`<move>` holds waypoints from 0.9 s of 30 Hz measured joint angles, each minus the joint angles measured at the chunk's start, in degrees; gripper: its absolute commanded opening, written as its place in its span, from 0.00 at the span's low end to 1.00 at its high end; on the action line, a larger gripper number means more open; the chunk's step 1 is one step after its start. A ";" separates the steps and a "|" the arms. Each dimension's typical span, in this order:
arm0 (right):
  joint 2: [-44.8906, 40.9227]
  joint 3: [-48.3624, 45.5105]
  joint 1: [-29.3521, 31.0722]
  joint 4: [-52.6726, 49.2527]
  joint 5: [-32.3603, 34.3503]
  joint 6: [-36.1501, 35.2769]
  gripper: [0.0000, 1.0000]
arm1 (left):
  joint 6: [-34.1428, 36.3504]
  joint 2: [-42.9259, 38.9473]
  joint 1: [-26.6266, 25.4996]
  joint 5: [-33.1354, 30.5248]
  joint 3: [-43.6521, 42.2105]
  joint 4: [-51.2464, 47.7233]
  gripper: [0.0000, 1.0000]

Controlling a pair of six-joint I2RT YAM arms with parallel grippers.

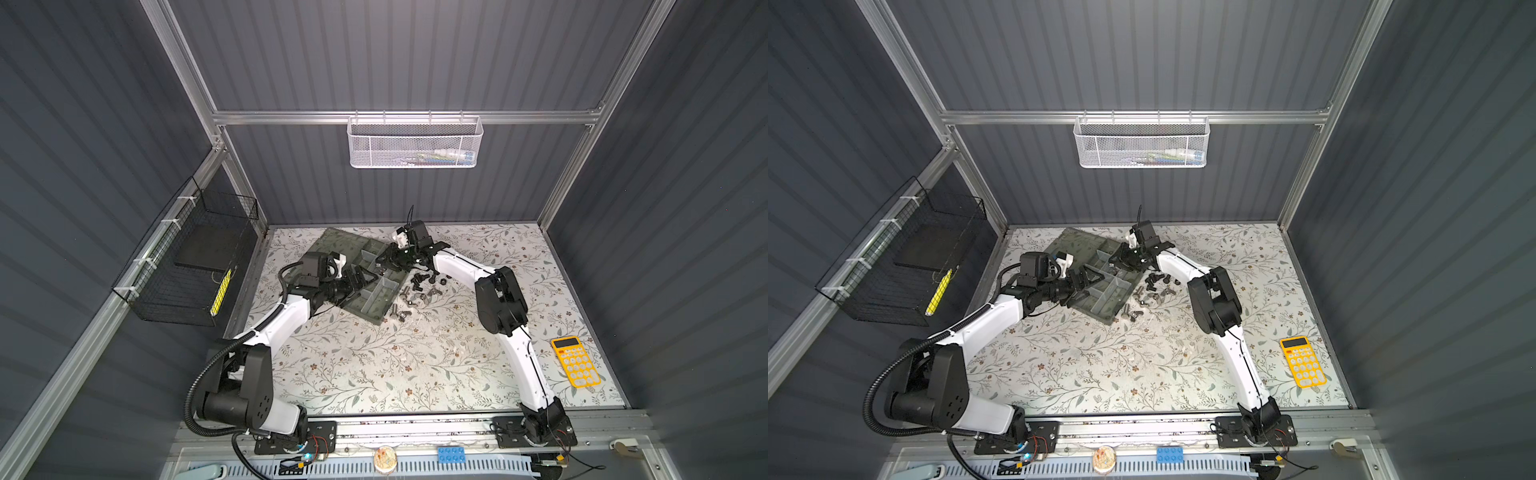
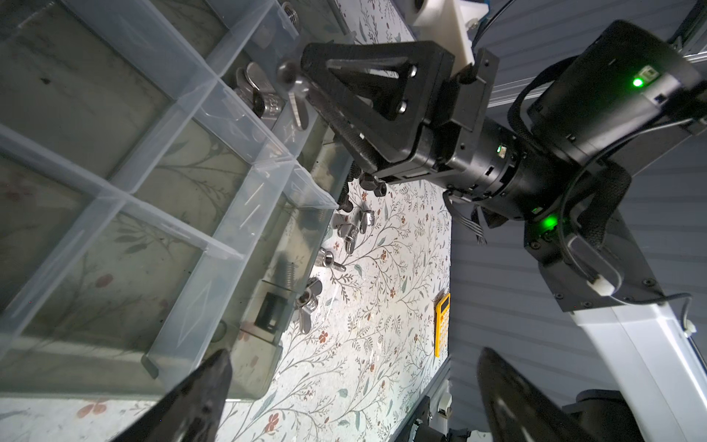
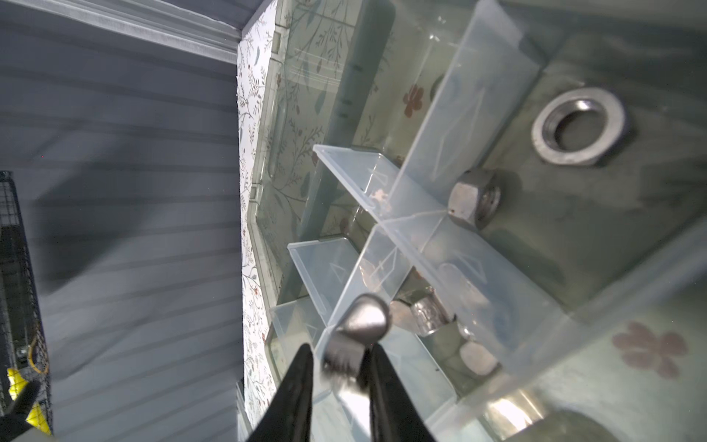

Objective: Sort the screws and nuts into containers
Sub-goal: 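Carry the wing nut with the right gripper over the box and release, then draw the right gripper back while the left gripper lowers to the wing nuts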

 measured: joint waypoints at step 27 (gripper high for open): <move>-11.72 -6.82 -0.35 -3.98 1.88 -5.57 0.81 | 3.28 -7.74 0.00 -2.43 -2.19 -9.49 1.00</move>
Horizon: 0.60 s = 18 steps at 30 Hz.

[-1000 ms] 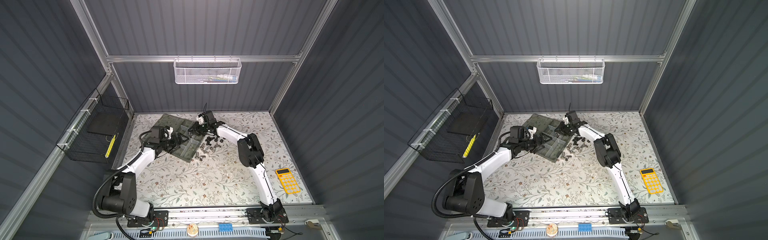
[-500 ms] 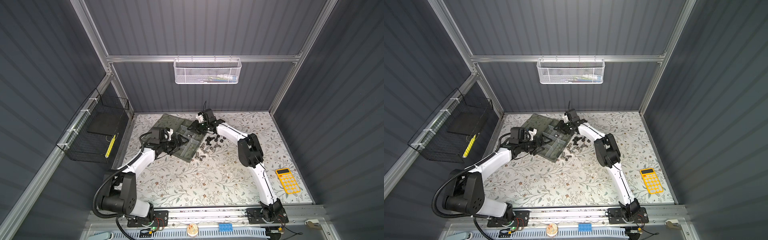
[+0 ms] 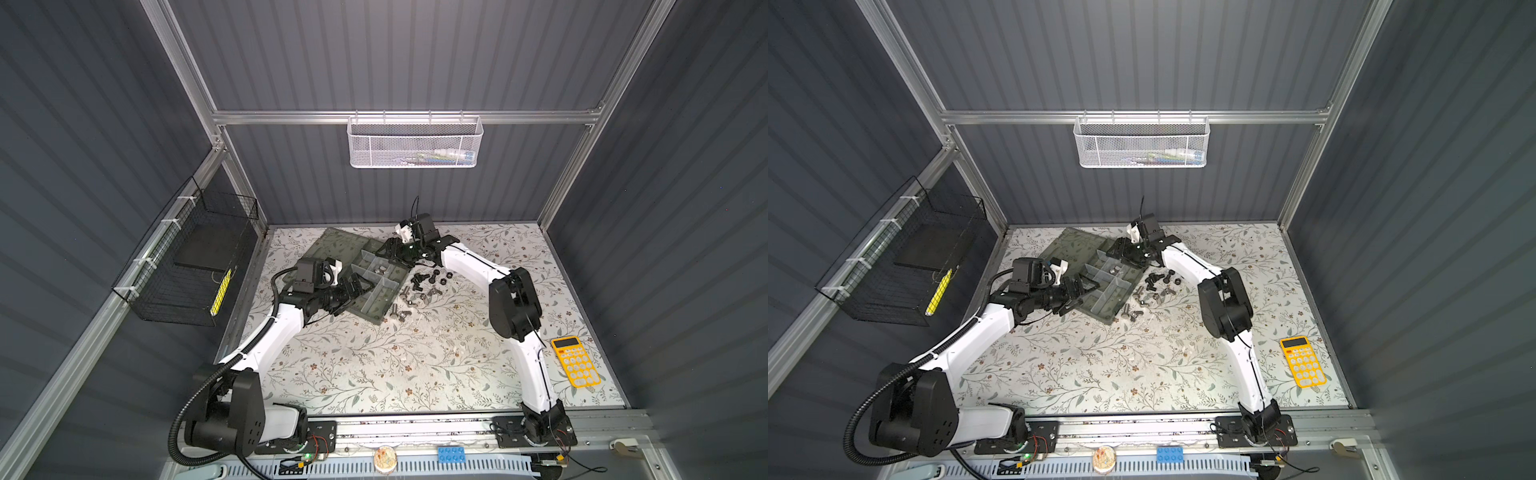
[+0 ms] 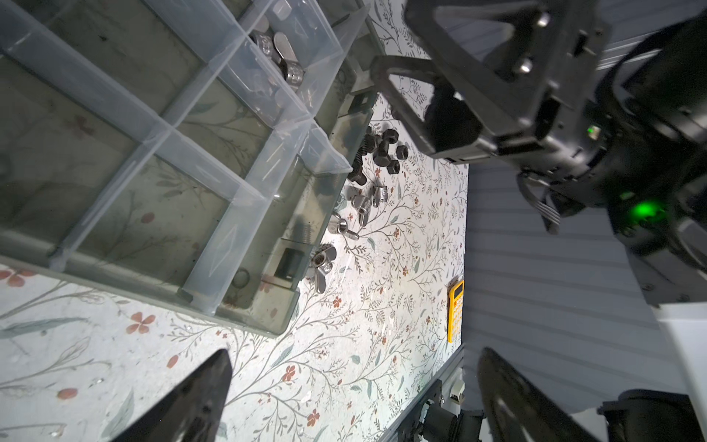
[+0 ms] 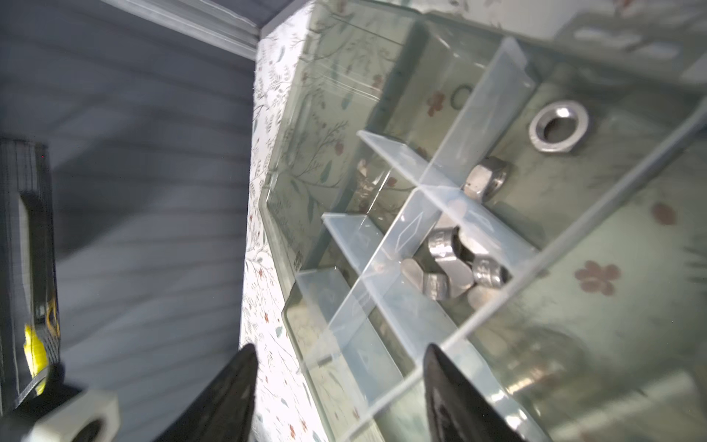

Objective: Sort the screws and nuts into containers
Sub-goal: 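Draw the right gripper back while the left gripper lowers to the wing nuts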

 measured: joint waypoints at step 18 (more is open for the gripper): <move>-32.44 -39.26 -9.05 8.02 3.72 -3.52 0.99 | 2.60 8.52 -16.74 -12.22 8.76 -4.90 1.00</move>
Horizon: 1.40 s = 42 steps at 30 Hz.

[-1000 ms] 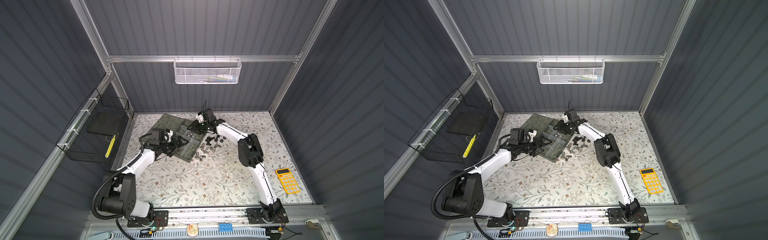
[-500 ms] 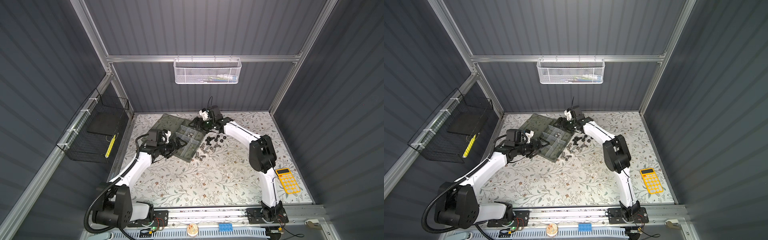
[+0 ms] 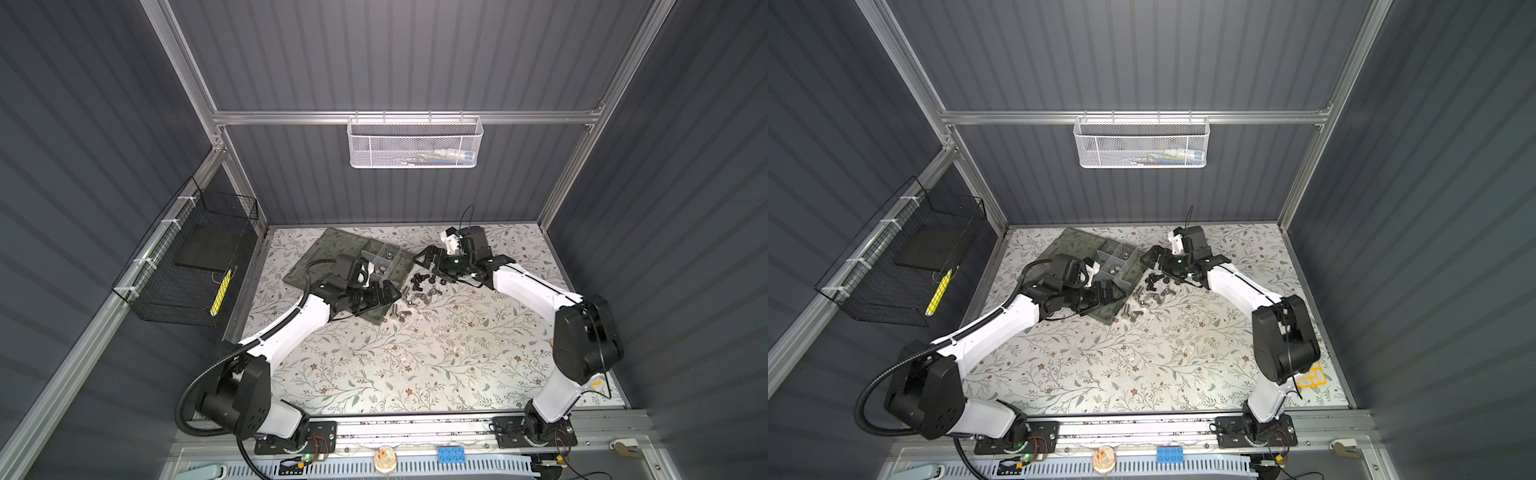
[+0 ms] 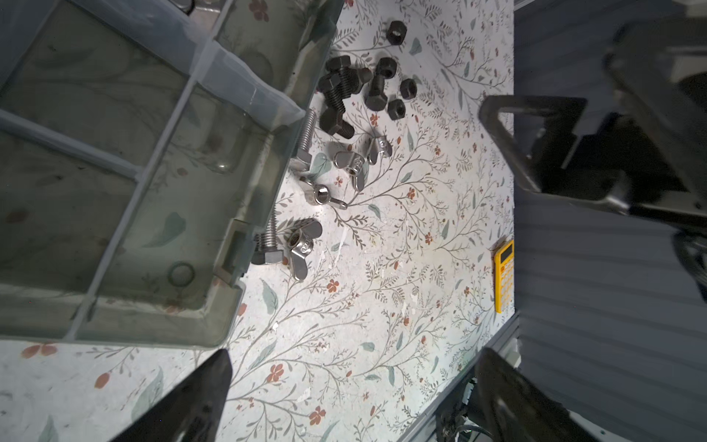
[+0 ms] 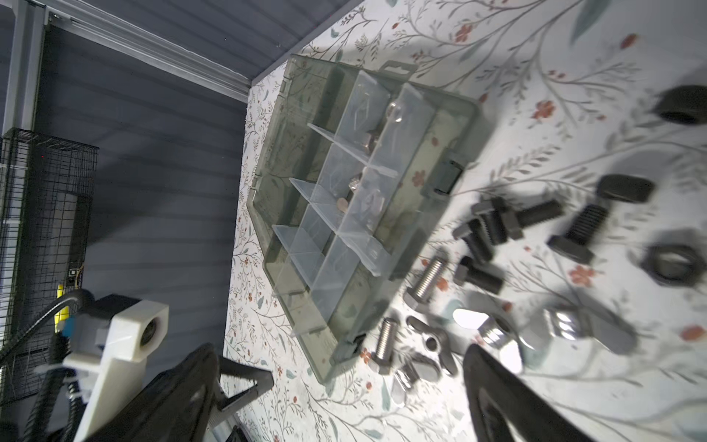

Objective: Sort the screws and nuts into containers
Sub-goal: 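Draw the right gripper back while the left gripper lowers to the wing nuts, then close the left gripper on a silver wing nut beside the box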

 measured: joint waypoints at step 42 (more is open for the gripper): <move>-22.12 -34.18 -6.16 9.51 -0.66 -2.40 0.99 | 10.05 29.86 -11.58 -16.57 18.01 -5.38 0.37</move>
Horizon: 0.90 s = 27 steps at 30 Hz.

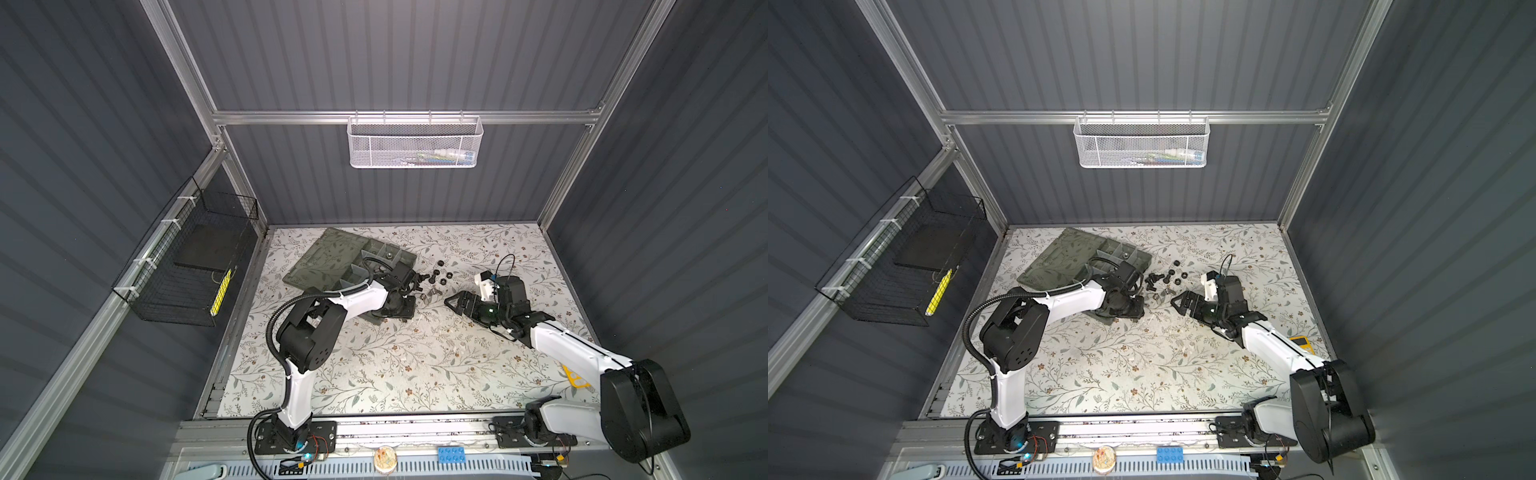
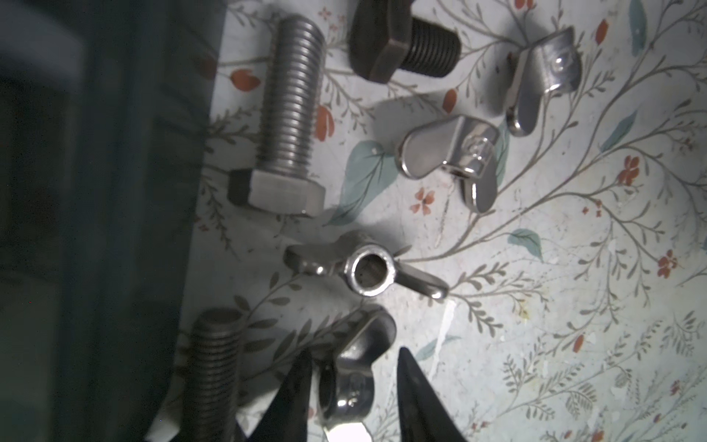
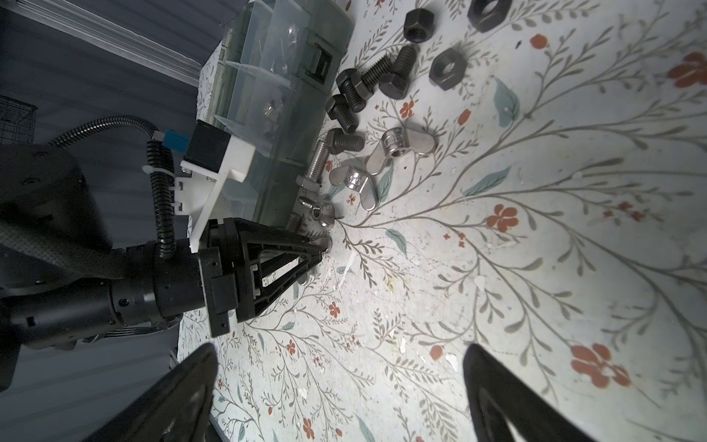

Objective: Sort the screws and nuts into containers
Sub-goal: 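Close the left gripper on a silver wing nut beside the box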

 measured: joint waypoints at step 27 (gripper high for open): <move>1.95 0.00 0.00 3.04 -1.77 2.45 0.99 | 3.17 1.75 -4.37 -10.03 3.41 -5.95 0.20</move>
